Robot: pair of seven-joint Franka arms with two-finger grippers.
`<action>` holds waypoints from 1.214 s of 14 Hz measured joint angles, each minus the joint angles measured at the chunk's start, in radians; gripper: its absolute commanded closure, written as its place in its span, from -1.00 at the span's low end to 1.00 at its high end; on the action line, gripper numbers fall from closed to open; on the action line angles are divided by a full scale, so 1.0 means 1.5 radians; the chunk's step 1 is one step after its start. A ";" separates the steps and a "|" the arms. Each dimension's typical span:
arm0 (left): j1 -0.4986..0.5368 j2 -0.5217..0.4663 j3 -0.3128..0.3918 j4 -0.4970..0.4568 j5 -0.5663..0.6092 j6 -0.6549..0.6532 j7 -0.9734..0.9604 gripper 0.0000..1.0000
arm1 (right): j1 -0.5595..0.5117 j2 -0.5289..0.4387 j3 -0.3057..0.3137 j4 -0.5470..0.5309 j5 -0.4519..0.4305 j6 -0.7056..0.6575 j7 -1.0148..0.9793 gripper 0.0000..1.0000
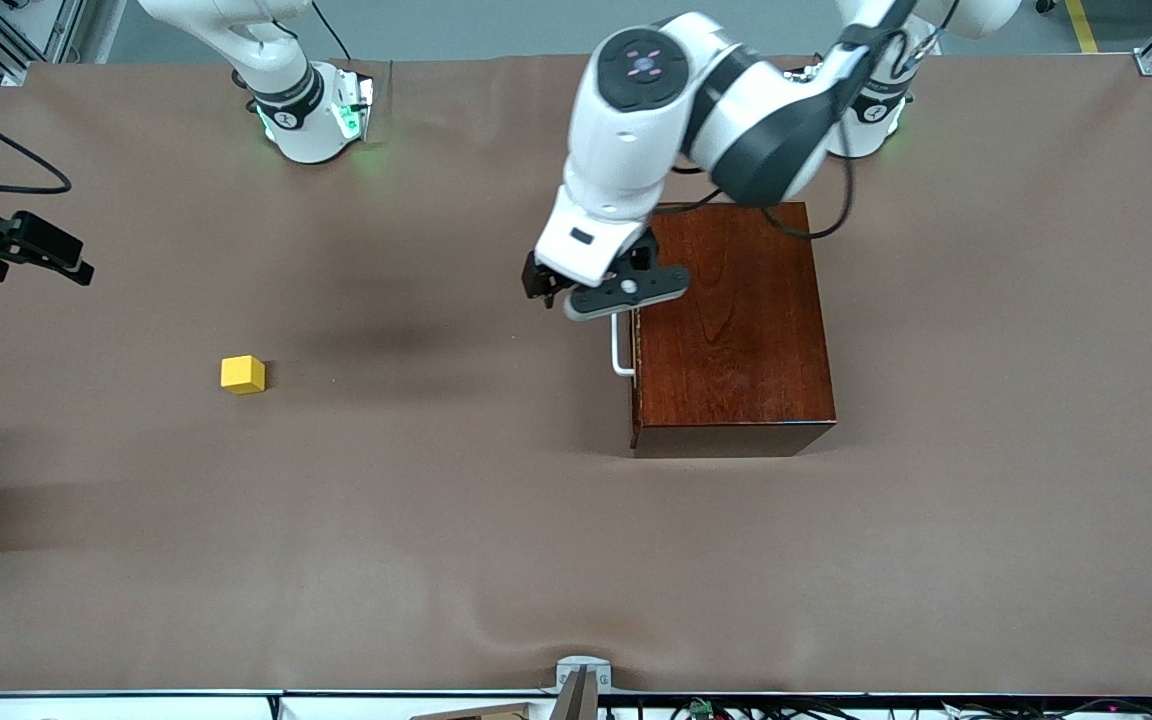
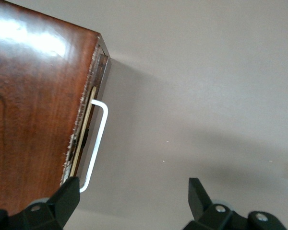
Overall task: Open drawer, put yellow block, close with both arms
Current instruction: 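Move the left gripper toward the white drawer handle of the wooden box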
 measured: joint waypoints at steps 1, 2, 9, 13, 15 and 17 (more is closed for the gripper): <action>-0.029 0.014 0.024 0.002 0.003 0.006 0.000 -1.00 | 0.000 0.000 0.000 0.000 0.000 0.000 0.000 -1.00; -0.055 0.028 0.046 0.005 0.004 0.012 0.000 -1.00 | 0.000 0.000 0.000 0.000 0.000 0.000 0.000 -1.00; -0.100 0.095 0.084 0.017 0.042 0.017 0.030 -1.00 | 0.000 0.000 0.000 0.000 0.000 0.000 0.000 -1.00; -0.101 0.125 0.084 0.016 0.050 0.010 0.043 -1.00 | 0.000 0.000 0.000 0.000 0.000 0.000 0.000 -1.00; -0.101 0.137 0.084 0.016 0.050 0.009 0.054 -1.00 | 0.000 0.000 0.000 0.000 0.000 0.000 0.000 -1.00; -0.101 0.145 0.084 0.016 0.050 -0.001 0.075 -1.00 | 0.000 0.000 0.000 0.000 0.000 0.000 0.000 -1.00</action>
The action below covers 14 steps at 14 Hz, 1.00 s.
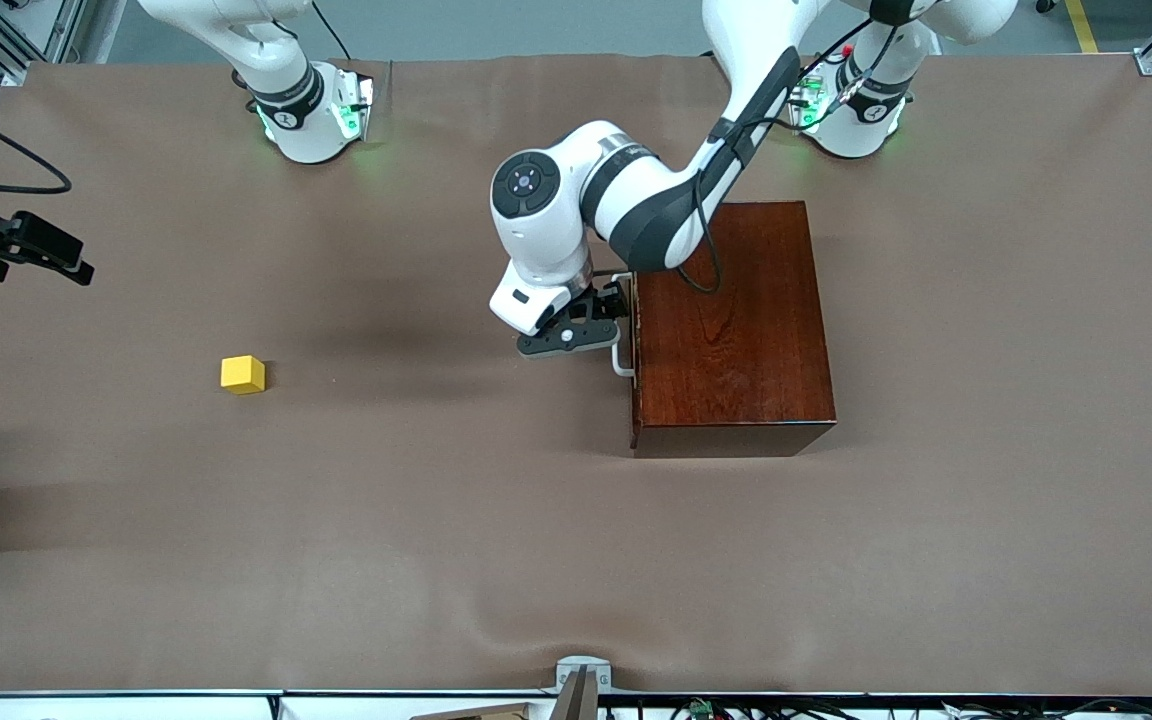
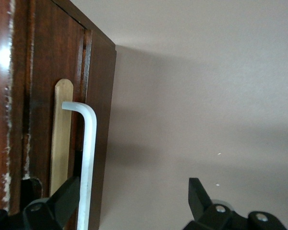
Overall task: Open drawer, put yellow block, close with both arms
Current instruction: 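Move the left gripper toward the white drawer handle of the wooden box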
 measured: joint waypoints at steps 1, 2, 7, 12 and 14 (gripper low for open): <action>0.000 0.003 0.000 0.000 0.000 -0.009 0.010 -1.00 | 0.000 0.000 0.000 0.000 0.000 0.000 0.000 -1.00; -0.001 0.006 0.000 0.000 0.000 -0.017 0.016 -1.00 | 0.000 0.000 0.000 0.000 0.000 0.000 0.000 -1.00; -0.002 0.014 0.000 0.000 0.000 -0.039 0.018 -1.00 | 0.000 0.000 0.000 0.000 0.000 0.000 0.000 -1.00; -0.002 0.025 0.000 0.000 0.000 -0.040 0.018 -1.00 | 0.000 0.000 0.000 0.000 0.000 0.000 0.000 -1.00; -0.004 0.029 0.000 0.001 0.000 -0.040 0.018 -1.00 | 0.000 0.000 0.000 0.000 0.000 0.000 0.000 -1.00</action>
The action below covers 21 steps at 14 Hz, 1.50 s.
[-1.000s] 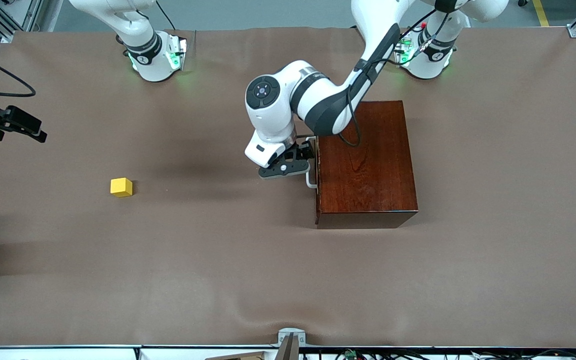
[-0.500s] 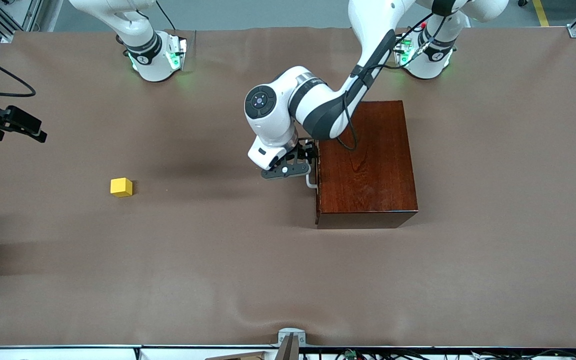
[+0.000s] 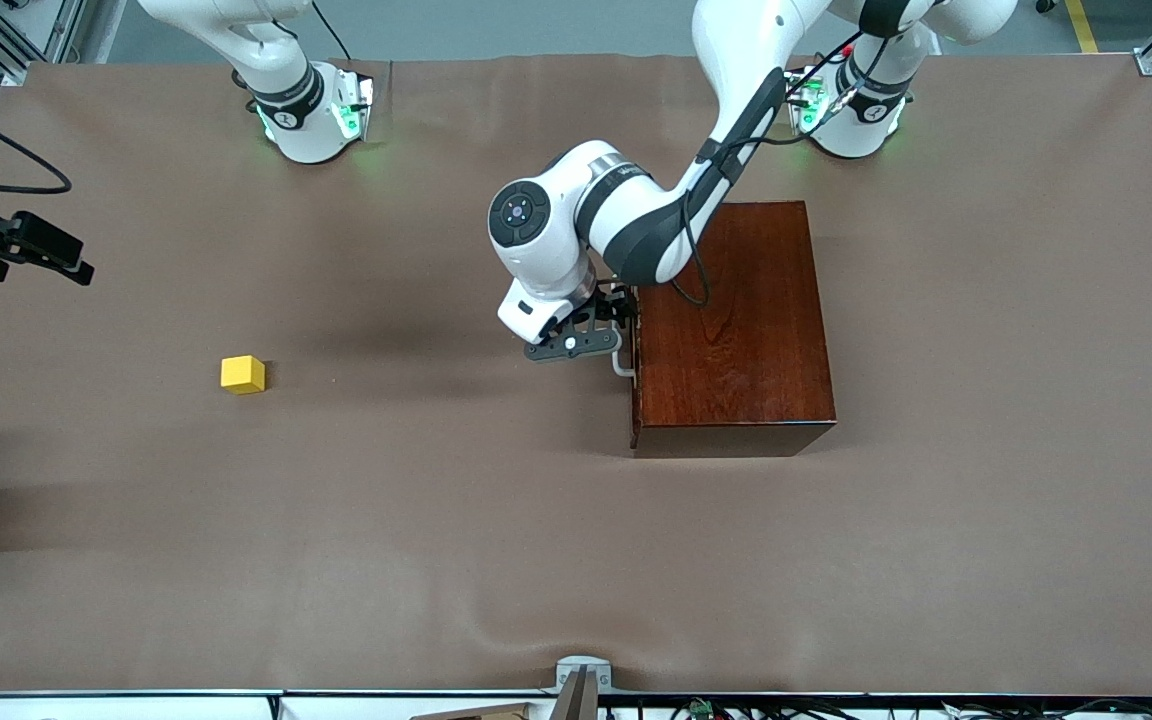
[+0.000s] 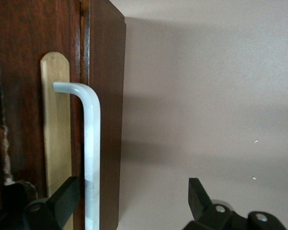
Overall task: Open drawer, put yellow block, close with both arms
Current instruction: 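Move the left gripper toward the white drawer handle of the wooden box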
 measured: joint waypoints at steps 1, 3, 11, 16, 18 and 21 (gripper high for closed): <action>-0.001 0.003 0.000 0.000 0.000 0.000 0.000 -1.00 | 0.000 0.000 0.000 0.000 0.000 0.000 0.000 -1.00; -0.003 0.006 0.000 0.000 0.000 0.002 -0.001 -1.00 | 0.000 0.000 0.000 0.000 0.000 0.000 0.000 -1.00; -0.009 0.009 -0.002 0.000 -0.003 0.034 -0.045 -1.00 | 0.000 0.000 0.000 0.000 0.000 0.000 0.000 -1.00; -0.010 0.009 -0.002 0.000 -0.005 0.042 -0.079 -1.00 | 0.000 0.000 0.000 0.000 0.000 0.000 0.000 -1.00; -0.010 0.009 -0.003 0.000 -0.007 0.055 -0.090 -1.00 | 0.000 0.000 0.000 0.000 0.000 -0.001 0.000 -1.00; -0.010 0.009 -0.005 0.000 -0.010 0.071 -0.103 -1.00 | 0.000 0.000 0.000 0.000 0.000 -0.001 0.000 -1.00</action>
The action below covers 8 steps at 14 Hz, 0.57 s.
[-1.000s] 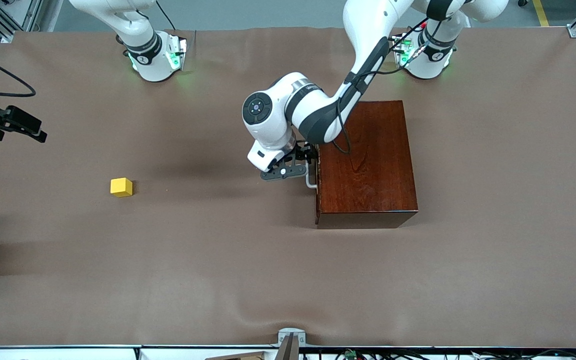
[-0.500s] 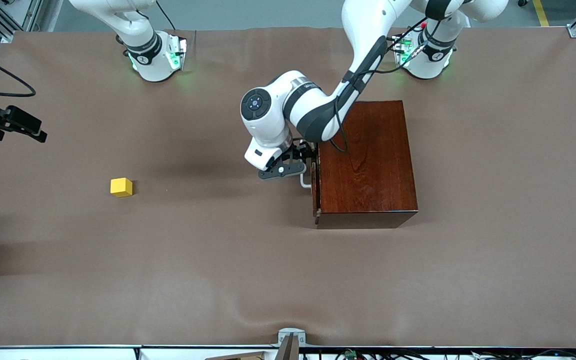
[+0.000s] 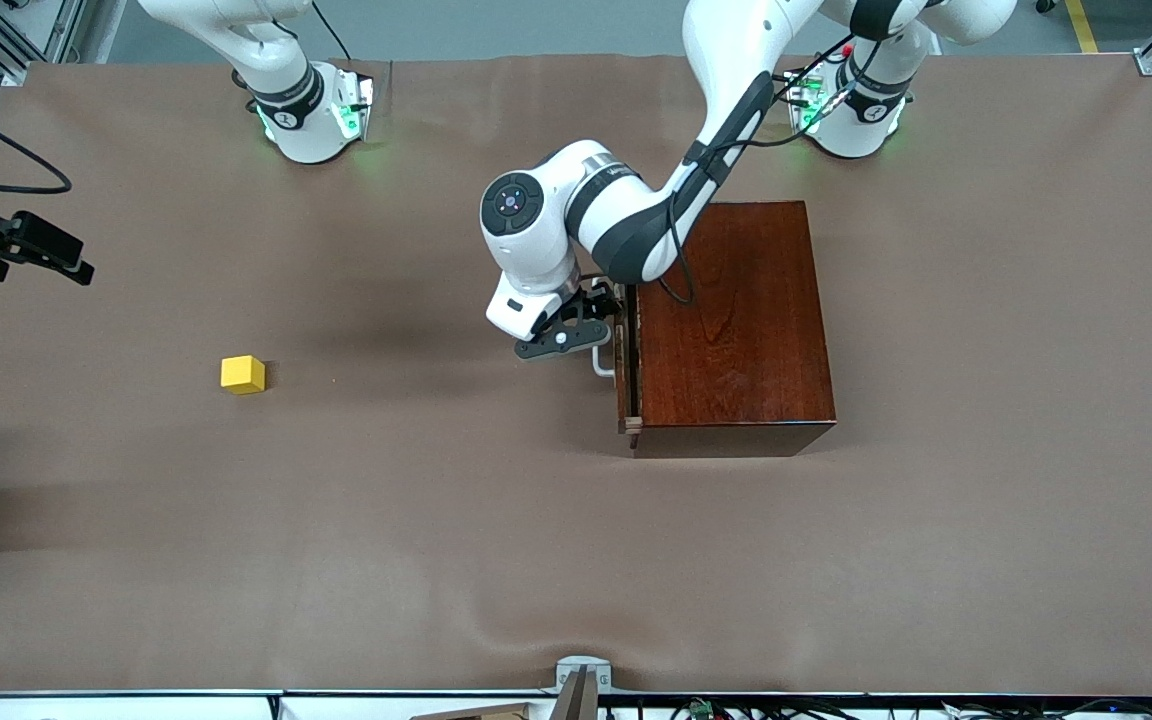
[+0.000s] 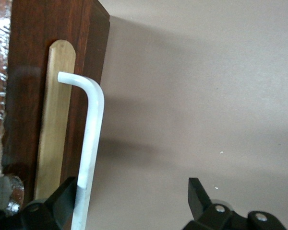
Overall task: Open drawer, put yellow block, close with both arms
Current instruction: 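Move the left gripper toward the white drawer handle of the wooden box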
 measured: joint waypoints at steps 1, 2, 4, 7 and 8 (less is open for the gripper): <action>0.000 0.000 0.000 0.000 -0.003 0.008 -0.004 -1.00 | 0.000 0.000 0.000 0.000 0.000 0.000 0.000 -1.00; 0.000 0.000 0.000 0.000 -0.006 0.016 -0.007 -1.00 | 0.000 0.000 0.000 0.000 0.000 0.000 0.000 -1.00; 0.000 0.001 0.000 0.000 -0.007 0.024 -0.017 -1.00 | 0.000 0.000 0.000 0.000 0.000 0.000 0.000 -1.00; -0.005 0.002 -0.002 0.000 -0.007 0.045 -0.021 -1.00 | 0.000 0.000 0.000 0.000 0.000 0.000 0.000 -1.00; -0.007 0.003 -0.002 0.000 -0.007 0.054 -0.023 -1.00 | 0.000 0.000 0.000 0.000 0.000 0.000 0.000 -1.00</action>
